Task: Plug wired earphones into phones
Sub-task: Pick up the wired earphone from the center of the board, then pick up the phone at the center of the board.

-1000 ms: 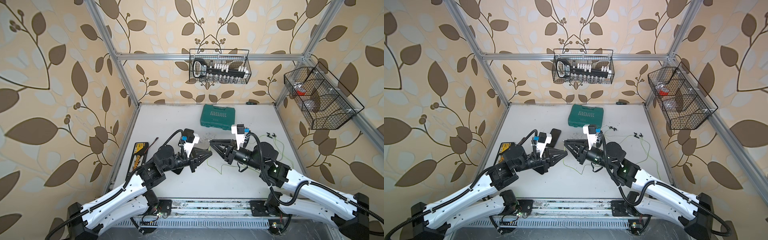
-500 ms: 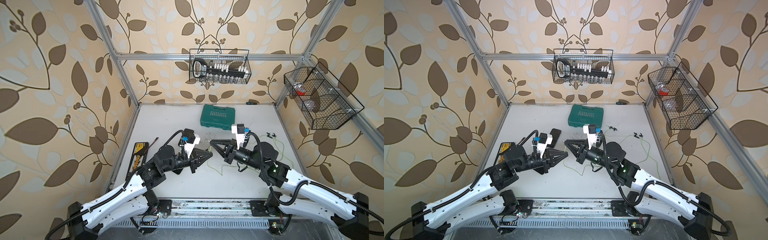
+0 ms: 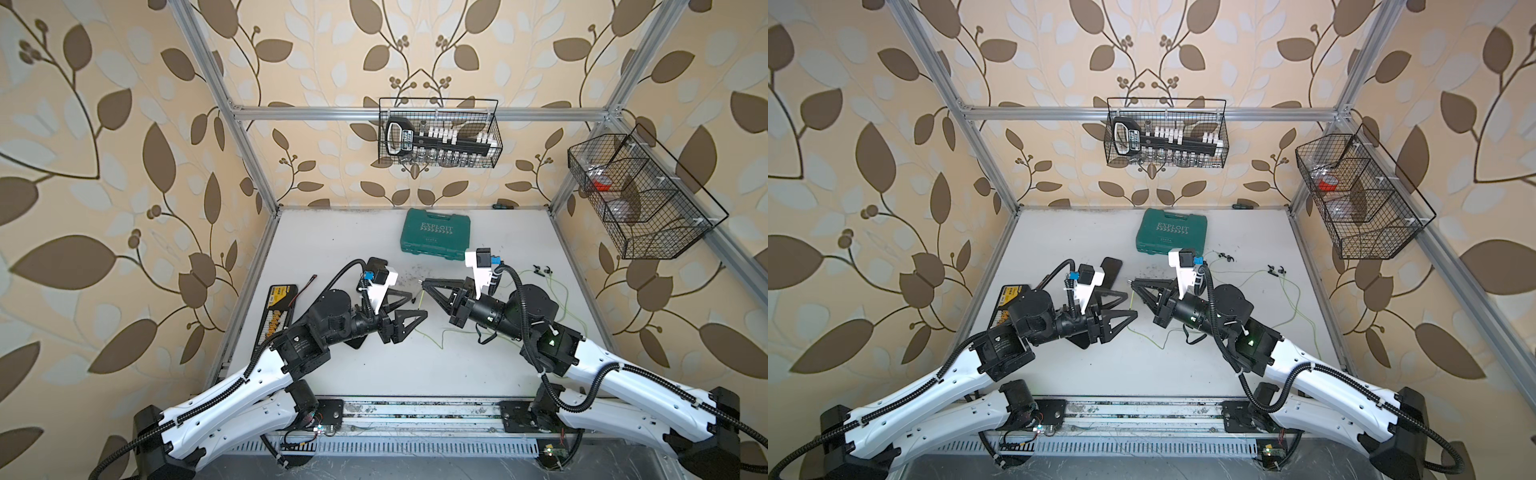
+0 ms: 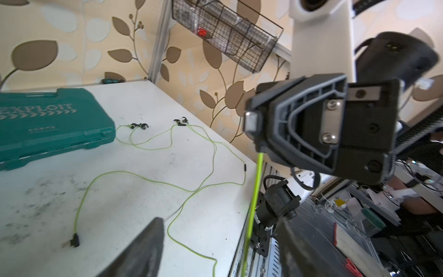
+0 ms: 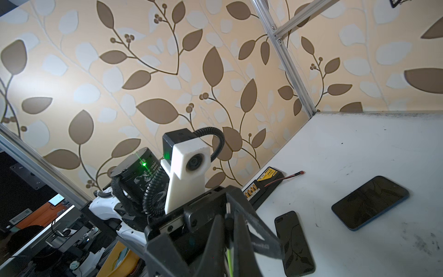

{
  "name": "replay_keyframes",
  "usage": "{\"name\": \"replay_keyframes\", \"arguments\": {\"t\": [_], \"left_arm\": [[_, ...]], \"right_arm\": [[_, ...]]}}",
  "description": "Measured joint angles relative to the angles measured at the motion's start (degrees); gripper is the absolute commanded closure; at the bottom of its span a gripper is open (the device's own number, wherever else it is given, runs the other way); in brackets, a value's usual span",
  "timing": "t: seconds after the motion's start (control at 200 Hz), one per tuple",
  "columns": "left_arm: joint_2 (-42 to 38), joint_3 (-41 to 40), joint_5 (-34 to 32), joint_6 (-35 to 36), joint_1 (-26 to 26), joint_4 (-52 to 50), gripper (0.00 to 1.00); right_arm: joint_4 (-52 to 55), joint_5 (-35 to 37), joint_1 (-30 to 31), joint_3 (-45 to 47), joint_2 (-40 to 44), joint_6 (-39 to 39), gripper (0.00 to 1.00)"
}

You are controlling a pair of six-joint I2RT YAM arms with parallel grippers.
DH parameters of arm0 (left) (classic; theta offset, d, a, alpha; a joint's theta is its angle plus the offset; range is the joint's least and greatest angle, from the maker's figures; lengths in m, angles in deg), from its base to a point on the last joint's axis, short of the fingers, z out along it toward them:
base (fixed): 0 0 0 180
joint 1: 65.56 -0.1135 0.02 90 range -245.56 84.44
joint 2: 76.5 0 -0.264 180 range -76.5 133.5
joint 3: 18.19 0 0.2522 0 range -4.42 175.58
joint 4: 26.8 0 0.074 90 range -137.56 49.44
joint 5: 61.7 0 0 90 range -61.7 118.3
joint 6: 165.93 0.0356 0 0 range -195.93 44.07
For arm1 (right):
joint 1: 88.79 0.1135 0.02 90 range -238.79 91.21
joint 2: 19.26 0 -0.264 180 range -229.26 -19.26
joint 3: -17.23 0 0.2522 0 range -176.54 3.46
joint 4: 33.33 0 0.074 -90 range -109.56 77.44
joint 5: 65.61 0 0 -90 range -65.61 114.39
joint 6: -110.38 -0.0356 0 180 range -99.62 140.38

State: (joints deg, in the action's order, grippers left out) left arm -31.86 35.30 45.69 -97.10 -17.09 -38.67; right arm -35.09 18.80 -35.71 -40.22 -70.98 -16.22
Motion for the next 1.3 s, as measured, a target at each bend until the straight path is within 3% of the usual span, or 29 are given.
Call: {"name": "replay_keyframes", "arguments": {"t": [0.315, 0.525, 0.63, 0.945, 1.3], "left_arm": [[-0.9, 8.5, -19.9, -8.0, 0.0, -26.7, 0.01], [3.3, 11.7, -37.4, -17.8, -0.1, -45.8, 0.01], [8.7, 13.8, -41.9, -24.1, -1.7, -52.6, 0.01], [20.2, 14.3, -36.5, -34.9, -20.0, -56.5, 0.01], [33.8, 12.2, -27.5, -48.3, -23.0, -52.6, 0.01]], "right_arm": [[11.4, 12.7, 0.0, 1.2, 5.0, 3.5, 1.00], [11.3, 13.7, 0.0, 8.4, 4.0, 2.6, 1.00], [9.9, 12.9, 0.0, 12.9, 3.1, 0.6, 1.00], [3.2, 10.9, 0.0, 21.5, 2.3, -4.7, 1.00], [-0.2, 9.8, 0.2, 23.1, 0.6, -6.5, 1.00]]}}
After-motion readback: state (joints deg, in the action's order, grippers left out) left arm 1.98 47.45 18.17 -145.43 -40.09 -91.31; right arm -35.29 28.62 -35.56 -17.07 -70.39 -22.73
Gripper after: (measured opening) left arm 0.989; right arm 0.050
